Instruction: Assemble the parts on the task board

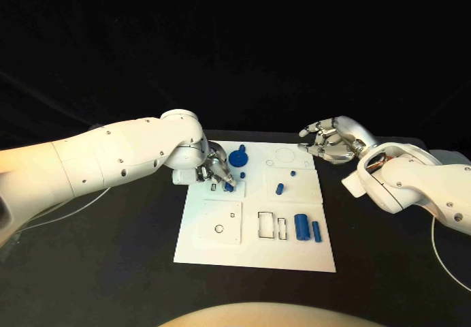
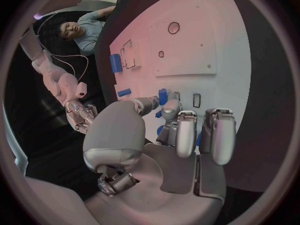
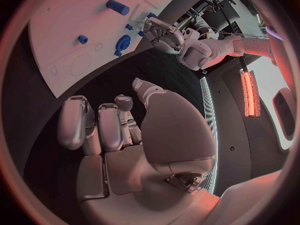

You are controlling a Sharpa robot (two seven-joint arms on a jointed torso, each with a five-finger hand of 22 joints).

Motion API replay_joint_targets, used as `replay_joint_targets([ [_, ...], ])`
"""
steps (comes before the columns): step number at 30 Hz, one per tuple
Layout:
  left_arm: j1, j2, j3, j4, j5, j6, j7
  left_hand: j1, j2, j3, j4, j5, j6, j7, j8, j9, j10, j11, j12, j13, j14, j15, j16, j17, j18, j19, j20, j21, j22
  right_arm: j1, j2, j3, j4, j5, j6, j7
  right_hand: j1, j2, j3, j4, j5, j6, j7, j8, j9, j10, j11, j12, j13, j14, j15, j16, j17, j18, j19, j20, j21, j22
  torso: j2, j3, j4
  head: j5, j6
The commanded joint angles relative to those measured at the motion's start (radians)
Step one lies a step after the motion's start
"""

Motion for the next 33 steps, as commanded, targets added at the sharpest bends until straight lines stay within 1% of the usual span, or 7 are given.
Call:
replay_joint_targets([
  [1, 0.0, -0.013, 0.003, 0.02, 0.079, -0.052, 0.015, -0.017, 0.002, 0.11, -0.102, 0.005, -0.003, -0.01, 0.011, 0.042, -0.005, -0.001, -0.013, -0.016, 0.108, -0.008, 0.004, 0.263, 0.002, 0.078, -0.01, -0.007, 0.187, -0.001, -0.002, 0.0, -0.001, -0.002, 0.006, 0.002, 0.01, -0.002, 0.001, 0.004, 0.004, -0.004, 0.0, 0.005, 0.001, -0.006, -0.002, -0.005, -0.002, -0.005, -0.002, -0.006, -0.003, 0.014, -0.002, -0.005, -0.009, 0.013, 0.001, -0.0007, 0.0031, -0.003, 0.003],
  [6, 0.0, -0.035, 0.007, 0.049, 0.079, -0.089, 0.021, -0.03, -0.002, 0.133, -0.126, 0.006, -0.004, -0.014, 0.027, 0.059, 0.0, -0.004, -0.014, -0.016, 0.108, -0.011, 0.004, 0.263, 0.002, 0.078, -0.012, -0.006, 0.188, -0.001, -0.004, 0.0, -0.003, -0.002, 0.007, 0.001, 0.01, -0.002, 0.001, 0.004, 0.004, -0.004, 0.0, 0.005, 0.001, -0.006, -0.002, -0.005, -0.002, -0.005, -0.002, -0.006, -0.003, 0.014, -0.002, -0.005, -0.009, 0.013, 0.0, 0.0011, 0.0024, 0.0, 0.002],
  [12, -0.001, -0.049, 0.005, 0.072, 0.007, -0.138, 0.039, -0.042, -0.014, 0.167, -0.162, 0.015, -0.003, -0.02, 0.047, 0.082, 0.014, -0.011, -0.008, -0.005, 0.108, -0.016, 0.004, 0.263, 0.001, 0.08, -0.017, -0.005, 0.192, -0.001, -0.005, 0.0, -0.002, -0.002, 0.007, 0.001, 0.009, -0.002, 0.001, 0.005, 0.004, -0.004, 0.0, 0.006, 0.002, -0.006, -0.002, -0.005, -0.003, -0.005, -0.003, -0.007, -0.003, 0.014, -0.003, -0.005, -0.013, 0.01, 0.001, -0.0009, 0.0008, 0.004, 0.001],
  [14, -0.003, -0.051, 0.004, 0.075, -0.027, -0.154, 0.046, -0.048, -0.018, 0.18, -0.172, 0.039, -0.001, -0.022, 0.056, 0.092, 0.023, -0.012, -0.004, 0.001, 0.108, -0.018, 0.004, 0.263, 0.001, 0.081, -0.019, -0.004, 0.194, -0.001, -0.005, 0.0, -0.002, -0.002, 0.007, 0.001, 0.009, -0.002, 0.001, 0.005, 0.004, -0.004, 0.0, 0.006, 0.002, -0.006, -0.002, -0.005, -0.003, -0.005, -0.003, -0.007, -0.003, 0.014, -0.003, -0.005, -0.013, 0.01, 0.0, -0.0006, 0.0015, 0.005, 0.0],
  [17, -0.008, -0.055, 0.002, 0.079, -0.082, -0.175, 0.057, -0.066, -0.029, 0.194, -0.183, 0.118, 0.003, -0.025, 0.069, 0.11, 0.034, -0.015, 0.0, 0.008, 0.108, -0.022, 0.004, 0.263, 0.001, 0.081, -0.022, -0.004, 0.195, -0.001, -0.006, 0.0, -0.002, -0.002, 0.007, 0.001, 0.009, -0.002, 0.001, 0.005, 0.004, -0.004, 0.0, 0.006, 0.002, -0.006, -0.002, -0.005, -0.003, -0.005, -0.003, -0.007, -0.003, 0.014, -0.003, -0.005, -0.013, 0.01, -0.001, 0.0004, 0.0022, 0.008, -0.001],
  [19, -0.014, -0.057, 0.001, 0.082, -0.124, -0.183, 0.063, -0.07, -0.031, 0.197, -0.186, 0.143, 0.005, -0.026, 0.072, 0.116, 0.039, -0.017, 0.002, 0.012, 0.108, -0.023, 0.004, 0.263, 0.0, 0.082, -0.023, -0.003, 0.197, -0.001, -0.005, 0.0, -0.001, -0.002, 0.007, 0.0, 0.009, -0.002, 0.001, 0.005, 0.004, -0.004, 0.0, 0.006, 0.002, -0.006, -0.002, -0.005, -0.003, -0.005, -0.003, -0.007, -0.003, 0.014, -0.003, -0.005, -0.013, 0.01, 0.0, 0.0004, 0.0019, 0.009, -0.001],
  [33, -0.042, -0.054, 0.0, 0.087, -0.271, -0.198, 0.059, -0.074, -0.034, 0.2, -0.193, 0.167, 0.012, -0.029, 0.079, 0.124, 0.056, -0.02, 0.013, 0.028, 0.108, -0.025, 0.004, 0.263, 0.0, 0.083, -0.025, -0.002, 0.2, -0.001, -0.001, 0.0, -0.001, -0.002, 0.012, -0.001, 0.008, -0.003, 0.001, 0.007, 0.004, -0.005, 0.0, 0.006, 0.002, -0.007, -0.003, -0.006, -0.005, -0.005, -0.003, -0.008, -0.004, 0.015, -0.003, -0.005, -0.016, 0.008, 0.0, 0.0003, -0.0012, 0.018, 0.0],
])
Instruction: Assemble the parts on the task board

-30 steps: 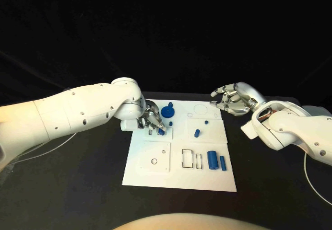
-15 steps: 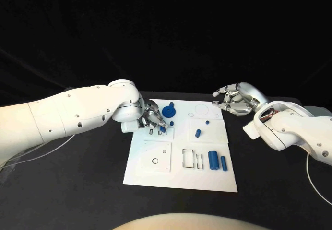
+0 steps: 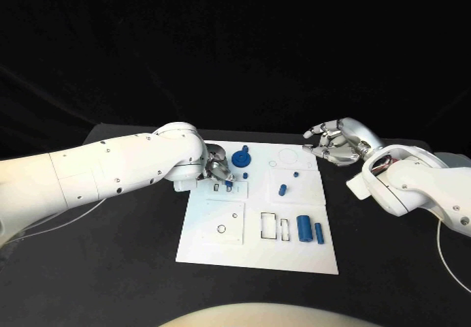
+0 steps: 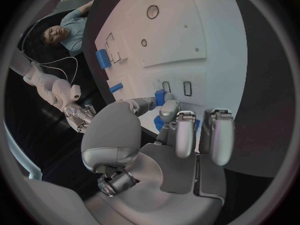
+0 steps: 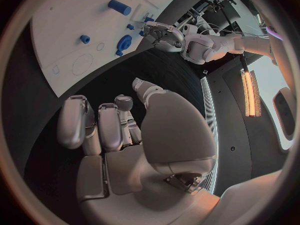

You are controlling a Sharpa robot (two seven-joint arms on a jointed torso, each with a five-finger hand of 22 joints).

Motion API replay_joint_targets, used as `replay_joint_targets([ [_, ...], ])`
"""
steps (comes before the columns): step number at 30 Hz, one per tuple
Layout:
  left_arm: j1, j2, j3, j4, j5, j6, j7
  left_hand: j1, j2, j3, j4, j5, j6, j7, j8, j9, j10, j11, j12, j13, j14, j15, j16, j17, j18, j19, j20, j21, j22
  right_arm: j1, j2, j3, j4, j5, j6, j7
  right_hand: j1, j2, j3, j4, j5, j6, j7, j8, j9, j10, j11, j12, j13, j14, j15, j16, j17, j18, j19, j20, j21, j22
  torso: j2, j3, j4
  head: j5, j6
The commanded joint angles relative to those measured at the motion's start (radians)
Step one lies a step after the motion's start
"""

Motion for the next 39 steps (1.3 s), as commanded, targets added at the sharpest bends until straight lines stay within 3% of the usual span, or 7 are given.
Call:
replay_joint_targets([
  [1, -0.002, 0.001, 0.0, 0.002, -0.064, -0.012, 0.01, -0.007, 0.005, 0.196, -0.197, 0.004, 0.004, -0.003, 0.005, 0.003, 0.005, -0.002, 0.003, 0.002, 0.104, -0.007, 0.004, 0.263, 0.0, 0.079, -0.007, -0.002, 0.2, -0.001, 0.001, 0.0, 0.001, -0.003, 0.011, 0.001, 0.008, -0.003, 0.001, 0.007, 0.004, -0.005, 0.0, 0.006, 0.001, -0.007, -0.003, -0.006, -0.001, -0.005, -0.003, -0.004, -0.001, 0.015, -0.003, -0.005, -0.006, 0.007, 0.0, 0.0005, -0.0002, 0.0, -0.002],
  [18, -0.004, 0.0, 0.0, 0.009, -0.049, 0.054, -0.006, -0.011, 0.006, 0.195, -0.196, 0.01, 0.012, -0.006, 0.009, 0.006, 0.017, -0.004, 0.009, 0.008, 0.104, -0.009, 0.004, 0.263, -0.001, 0.081, -0.008, 0.0, 0.204, -0.001, 0.001, 0.0, 0.001, -0.003, 0.012, 0.0, 0.009, -0.004, 0.0, 0.007, 0.004, -0.005, 0.0, 0.007, 0.002, -0.007, -0.003, -0.005, -0.001, -0.004, -0.003, -0.003, 0.001, 0.014, -0.002, -0.005, -0.005, 0.007, 0.001, 0.0004, -0.0001, 0.001, -0.009],
  [39, -0.004, 0.001, 0.0, 0.01, 0.001, 0.083, -0.011, -0.014, 0.012, 0.204, -0.201, 0.027, 0.021, -0.009, 0.012, 0.011, 0.026, -0.008, 0.012, 0.012, 0.104, -0.013, 0.004, 0.263, -0.001, 0.082, -0.011, 0.001, 0.206, -0.001, 0.004, 0.0, -0.002, -0.003, 0.012, -0.001, 0.009, -0.004, 0.001, 0.007, 0.004, -0.005, 0.0, 0.008, 0.002, -0.006, -0.003, -0.004, -0.002, -0.004, -0.003, -0.002, 0.001, 0.014, 0.0, -0.006, -0.006, 0.007, 0.001, 0.0002, -0.0008, 0.001, -0.012],
])
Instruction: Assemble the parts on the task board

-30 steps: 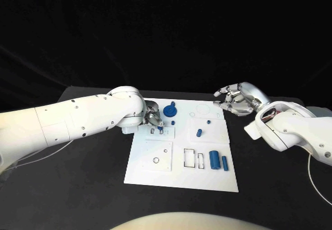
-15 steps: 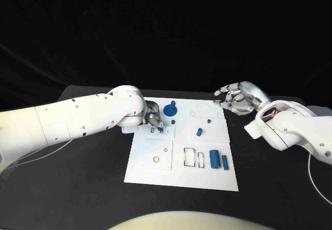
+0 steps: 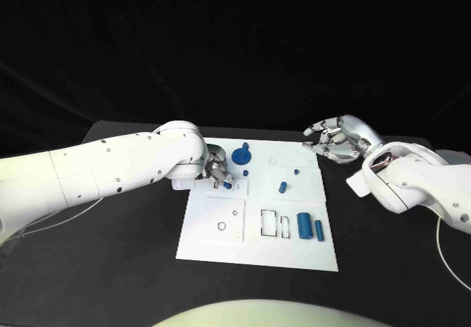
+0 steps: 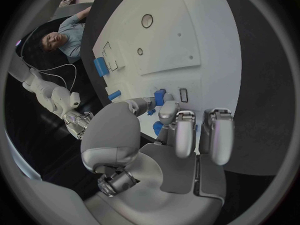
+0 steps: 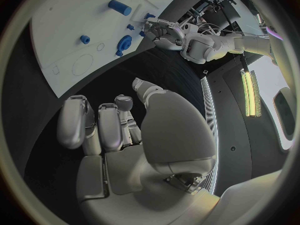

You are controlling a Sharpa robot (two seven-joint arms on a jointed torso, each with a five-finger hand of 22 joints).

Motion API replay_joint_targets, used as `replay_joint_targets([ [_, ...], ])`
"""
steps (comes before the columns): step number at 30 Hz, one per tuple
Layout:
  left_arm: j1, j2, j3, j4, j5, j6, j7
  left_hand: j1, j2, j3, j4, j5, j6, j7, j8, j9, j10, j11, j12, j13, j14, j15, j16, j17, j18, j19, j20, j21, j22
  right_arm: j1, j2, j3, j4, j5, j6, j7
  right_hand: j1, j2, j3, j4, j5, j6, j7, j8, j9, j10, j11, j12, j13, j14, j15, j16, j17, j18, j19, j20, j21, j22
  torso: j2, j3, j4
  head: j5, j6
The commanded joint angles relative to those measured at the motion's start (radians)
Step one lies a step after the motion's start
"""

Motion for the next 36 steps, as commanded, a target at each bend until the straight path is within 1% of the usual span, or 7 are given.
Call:
replay_joint_targets([
  [1, 0.0, 0.003, 0.0, 0.002, 0.021, 0.028, -0.002, 0.001, 0.011, 0.204, -0.202, 0.004, 0.007, -0.002, 0.003, -0.002, 0.007, -0.004, 0.006, 0.001, 0.104, -0.006, 0.004, 0.263, -0.001, 0.085, -0.007, 0.001, 0.206, -0.001, 0.001, 0.0, 0.0, -0.003, 0.011, 0.001, 0.009, -0.004, 0.001, 0.007, 0.004, -0.005, 0.0, 0.005, 0.002, -0.006, -0.003, -0.004, -0.002, -0.004, -0.003, -0.002, 0.001, 0.014, 0.0, -0.006, -0.006, 0.007, 0.0, -0.0001, -0.0006, 0.0, 0.0],
  [8, 0.0, 0.007, 0.0, -0.002, -0.002, 0.032, -0.002, 0.001, 0.011, 0.204, -0.202, 0.005, 0.007, -0.002, 0.004, -0.001, 0.006, -0.004, 0.005, -0.001, 0.104, -0.006, 0.004, 0.263, -0.001, 0.086, -0.008, 0.001, 0.207, -0.001, 0.001, 0.0, 0.0, -0.003, 0.011, 0.001, 0.009, -0.004, 0.001, 0.007, 0.004, -0.005, 0.0, 0.005, 0.002, -0.006, -0.003, -0.004, -0.002, -0.004, -0.003, -0.002, 0.001, 0.014, 0.0, -0.006, -0.006, 0.007, 0.0, 0.0004, 0.001, -0.001, -0.002],
  [17, 0.0, 0.015, 0.0, -0.012, -0.014, 0.04, -0.01, 0.001, 0.011, 0.205, -0.203, 0.006, 0.007, -0.003, 0.004, -0.001, 0.006, -0.004, 0.005, -0.002, 0.104, -0.007, 0.004, 0.263, -0.002, 0.086, -0.008, 0.001, 0.207, -0.001, 0.001, 0.0, 0.001, -0.003, 0.011, 0.001, 0.009, -0.004, 0.001, 0.007, 0.004, -0.005, 0.0, 0.005, 0.002, -0.006, -0.003, -0.004, -0.002, -0.004, -0.003, -0.002, 0.001, 0.014, 0.0, -0.006, -0.006, 0.007, -0.001, 0.0, 0.0001, 0.002, -0.006],
  [24, 0.0, 0.025, 0.0, -0.019, -0.016, 0.07, -0.021, 0.001, 0.011, 0.205, -0.203, 0.007, 0.008, -0.003, 0.004, -0.001, 0.009, -0.004, 0.007, 0.002, 0.104, -0.007, 0.004, 0.263, -0.003, 0.087, -0.008, 0.003, 0.211, -0.001, 0.001, 0.0, 0.001, -0.003, 0.011, 0.002, 0.009, -0.004, 0.001, 0.007, 0.004, -0.005, 0.0, 0.005, 0.002, -0.006, -0.003, -0.004, -0.002, -0.004, -0.003, -0.002, 0.001, 0.014, 0.0, -0.006, -0.006, 0.007, 0.0, -0.0004, -0.001, 0.001, -0.008],
  [28, 0.0, 0.029, 0.0, -0.025, -0.012, 0.084, -0.027, 0.0, 0.011, 0.204, -0.203, 0.006, 0.008, -0.003, 0.004, 0.0, 0.011, -0.004, 0.009, 0.005, 0.104, -0.007, 0.004, 0.263, -0.003, 0.088, -0.008, 0.004, 0.213, -0.001, 0.001, 0.0, 0.001, -0.003, 0.01, 0.002, 0.009, -0.004, 0.001, 0.007, 0.004, -0.005, 0.0, 0.005, 0.002, -0.006, -0.003, -0.004, -0.002, -0.004, -0.003, -0.002, 0.001, 0.014, 0.0, -0.006, -0.006, 0.007, -0.001, 0.0006, 0.0003, 0.0, -0.009],
  [32, 0.0, 0.037, 0.0, -0.034, -0.005, 0.101, -0.034, -0.002, 0.012, 0.202, -0.201, 0.005, 0.01, -0.003, 0.004, 0.0, 0.012, -0.004, 0.009, 0.004, 0.104, -0.007, 0.004, 0.263, -0.003, 0.088, -0.008, 0.004, 0.214, -0.001, 0.001, 0.0, 0.002, -0.003, 0.008, 0.003, 0.009, -0.004, 0.001, 0.007, 0.004, -0.005, 0.0, 0.005, 0.002, -0.006, -0.003, -0.004, -0.002, -0.004, -0.003, -0.002, 0.001, 0.014, 0.0, -0.006, -0.006, 0.007, -0.001, 0.0006, 0.0001, 0.002, -0.009],
  [36, 0.0, 0.041, -0.001, -0.04, 0.001, 0.112, -0.038, -0.004, 0.015, 0.2, -0.199, 0.003, 0.012, -0.003, 0.005, 0.001, 0.014, -0.004, 0.009, 0.005, 0.104, -0.007, 0.004, 0.263, -0.003, 0.088, -0.008, 0.004, 0.214, -0.001, 0.001, 0.0, 0.002, -0.003, 0.008, 0.003, 0.009, -0.004, 0.001, 0.007, 0.004, -0.005, 0.0, 0.005, 0.002, -0.006, -0.003, -0.004, -0.002, -0.004, -0.003, -0.002, 0.001, 0.014, 0.0, -0.006, -0.006, 0.007, 0.0, -0.0002, -0.0003, 0.002, -0.01],
])
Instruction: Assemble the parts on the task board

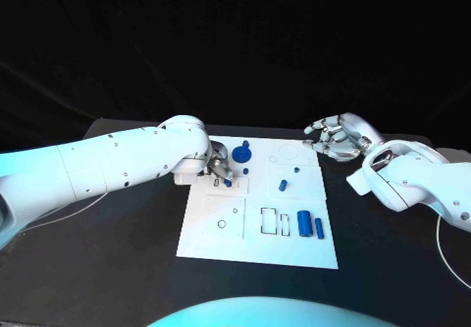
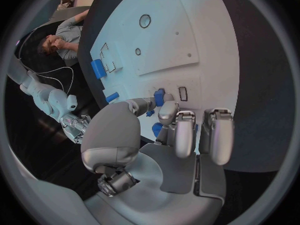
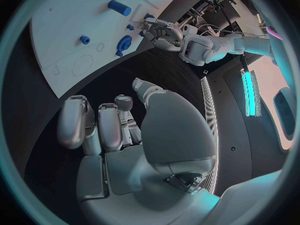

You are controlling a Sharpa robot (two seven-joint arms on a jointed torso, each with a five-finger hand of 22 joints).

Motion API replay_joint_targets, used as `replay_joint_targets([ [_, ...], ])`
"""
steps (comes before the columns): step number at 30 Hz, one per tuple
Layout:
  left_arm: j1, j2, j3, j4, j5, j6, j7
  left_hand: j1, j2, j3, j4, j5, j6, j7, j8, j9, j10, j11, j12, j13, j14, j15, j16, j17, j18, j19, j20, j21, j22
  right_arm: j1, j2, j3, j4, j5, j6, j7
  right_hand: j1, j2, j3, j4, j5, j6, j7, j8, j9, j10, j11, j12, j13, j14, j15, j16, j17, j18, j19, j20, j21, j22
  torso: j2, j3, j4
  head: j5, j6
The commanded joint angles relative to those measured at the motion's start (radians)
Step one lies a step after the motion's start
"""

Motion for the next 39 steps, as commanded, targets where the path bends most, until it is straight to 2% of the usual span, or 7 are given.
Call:
replay_joint_targets([
  [1, -0.005, 0.005, -0.005, -0.001, 0.016, 0.058, -0.014, -0.002, 0.007, 0.199, -0.199, 0.003, 0.01, -0.005, 0.005, 0.002, 0.008, 0.003, 0.006, 0.001, 0.104, -0.007, 0.004, 0.263, -0.003, 0.088, -0.008, 0.004, 0.214, -0.001, 0.001, 0.0, 0.001, -0.003, 0.008, 0.004, 0.009, -0.004, 0.001, 0.007, 0.004, -0.005, 0.0, 0.005, 0.001, -0.006, -0.003, -0.004, -0.001, -0.004, -0.003, -0.002, 0.001, 0.014, 0.0, -0.006, -0.006, 0.007, 0.0, -0.0006, -0.0003, 0.001, -0.001],
  [18, -0.005, 0.012, -0.006, -0.004, 0.022, 0.051, -0.02, -0.023, 0.024, 0.163, -0.178, -0.012, 0.027, -0.013, 0.007, 0.01, 0.023, -0.003, 0.01, 0.003, 0.104, -0.012, 0.004, 0.263, -0.003, 0.088, -0.011, 0.004, 0.214, -0.001, -0.001, 0.0, 0.003, -0.002, 0.006, 0.005, 0.009, -0.005, 0.0, 0.008, 0.004, -0.005, -0.001, 0.007, 0.002, -0.006, -0.004, -0.003, -0.004, -0.003, -0.004, -0.004, -0.001, 0.015, 0.001, -0.007, -0.009, 0.005, 0.0, 0.0, -0.0001, -0.003, -0.002],
  [19, -0.005, 0.012, -0.006, -0.004, 0.023, 0.051, -0.02, -0.028, 0.025, 0.15, -0.174, -0.014, 0.038, -0.018, 0.014, 0.015, 0.039, -0.007, 0.023, 0.028, 0.104, -0.014, 0.004, 0.263, -0.003, 0.088, -0.011, 0.004, 0.214, -0.001, -0.002, 0.0, 0.003, -0.002, 0.006, 0.005, 0.009, -0.005, 0.0, 0.008, 0.004, -0.005, -0.001, 0.007, 0.002, -0.006, -0.004, -0.003, -0.004, -0.003, -0.004, -0.004, -0.001, 0.015, 0.001, -0.007, -0.009, 0.005, 0.0, -0.0001, -0.0002, -0.003, -0.002],
  [27, -0.005, 0.013, -0.006, -0.007, 0.026, 0.043, -0.021, -0.044, 0.026, 0.092, -0.15, -0.019, 0.057, -0.029, 0.023, 0.03, 0.049, -0.016, 0.029, 0.039, 0.104, -0.023, 0.004, 0.263, -0.004, 0.09, -0.018, 0.005, 0.218, -0.001, -0.002, 0.0, 0.003, -0.002, 0.006, 0.005, 0.009, -0.005, 0.0, 0.008, 0.004, -0.005, -0.001, 0.007, 0.002, -0.006, -0.004, -0.003, -0.004, -0.003, -0.004, -0.004, -0.001, 0.015, 0.001, -0.007, -0.009, 0.005, 0.0, -0.0002, 0.0006, -0.003, -0.001],
  [33, -0.005, 0.012, -0.006, -0.009, 0.03, 0.049, -0.023, -0.073, 0.014, 0.044, -0.119, -0.016, 0.073, -0.038, 0.026, 0.041, 0.059, -0.023, 0.036, 0.053, 0.104, -0.029, 0.004, 0.263, -0.005, 0.093, -0.022, 0.008, 0.224, -0.001, -0.003, 0.0, 0.002, -0.002, 0.006, 0.004, 0.009, -0.005, 0.0, 0.008, 0.004, -0.005, -0.001, 0.007, 0.002, -0.006, -0.004, -0.003, -0.004, -0.003, -0.004, -0.004, -0.001, 0.015, 0.001, -0.007, -0.009, 0.005, 0.0, -0.0006, 0.0002, -0.003, -0.002],
  [37, -0.005, 0.011, -0.006, -0.008, 0.029, 0.047, -0.022, -0.069, 0.012, 0.043, -0.124, -0.013, 0.073, -0.041, 0.026, 0.043, 0.059, -0.026, 0.037, 0.054, 0.104, -0.031, 0.004, 0.263, -0.005, 0.093, -0.023, 0.009, 0.225, -0.001, -0.003, 0.0, 0.002, -0.002, 0.006, 0.004, 0.009, -0.005, 0.0, 0.008, 0.004, -0.005, -0.001, 0.007, 0.002, -0.006, -0.004, -0.003, -0.004, -0.003, -0.004, -0.004, -0.001, 0.015, 0.001, -0.007, -0.009, 0.005, 0.001, -0.0012, 0.0003, -0.003, -0.004],
  [39, -0.005, 0.011, -0.006, -0.009, 0.028, 0.043, -0.022, -0.047, 0.02, 0.061, -0.142, -0.003, 0.07, -0.045, 0.023, 0.047, 0.06, -0.03, 0.036, 0.055, 0.104, -0.035, 0.004, 0.263, -0.005, 0.093, -0.027, 0.009, 0.225, -0.001, -0.003, 0.0, 0.002, -0.002, 0.006, 0.004, 0.009, -0.005, 0.0, 0.008, 0.004, -0.005, -0.001, 0.007, 0.002, -0.006, -0.004, -0.003, -0.004, -0.003, -0.004, -0.004, -0.001, 0.015, 0.001, -0.007, -0.009, 0.005, 0.001, -0.0013, 0.0004, -0.003, -0.004],
])
